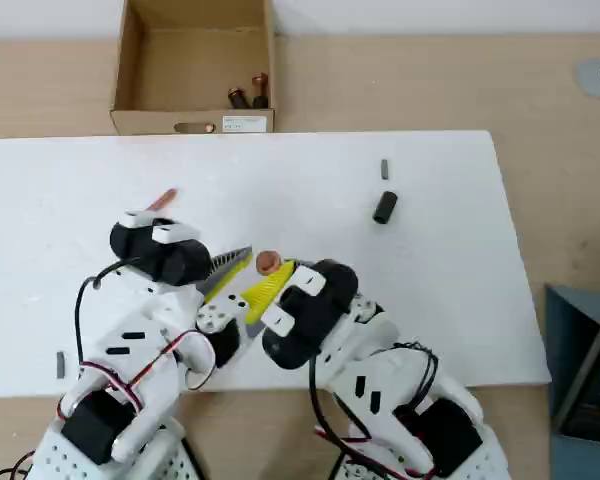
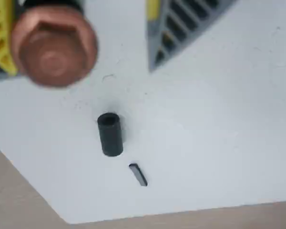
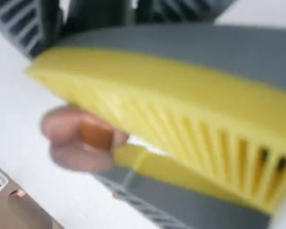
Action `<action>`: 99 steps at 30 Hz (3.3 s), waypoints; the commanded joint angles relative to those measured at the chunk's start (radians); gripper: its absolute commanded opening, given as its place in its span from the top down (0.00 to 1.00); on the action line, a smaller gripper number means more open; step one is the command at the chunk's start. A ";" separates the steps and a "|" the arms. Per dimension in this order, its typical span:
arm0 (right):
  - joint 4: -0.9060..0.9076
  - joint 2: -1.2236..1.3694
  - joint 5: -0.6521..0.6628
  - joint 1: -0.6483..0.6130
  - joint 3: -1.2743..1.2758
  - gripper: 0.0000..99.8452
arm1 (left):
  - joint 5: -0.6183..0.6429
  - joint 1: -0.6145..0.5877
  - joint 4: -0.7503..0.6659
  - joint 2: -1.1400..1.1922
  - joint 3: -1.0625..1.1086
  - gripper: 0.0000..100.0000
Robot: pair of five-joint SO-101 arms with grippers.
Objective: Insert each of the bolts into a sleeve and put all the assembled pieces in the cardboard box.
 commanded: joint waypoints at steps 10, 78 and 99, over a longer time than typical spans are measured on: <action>-0.021 -0.076 0.006 -0.013 -0.041 0.99 | 0.072 0.074 0.135 -0.008 -0.189 0.81; -0.580 1.732 0.247 0.300 -1.214 0.99 | -0.052 -0.740 0.130 -0.010 0.351 1.00; -0.848 2.431 0.543 0.323 -1.824 0.99 | -0.052 -0.740 0.133 -0.010 0.351 1.00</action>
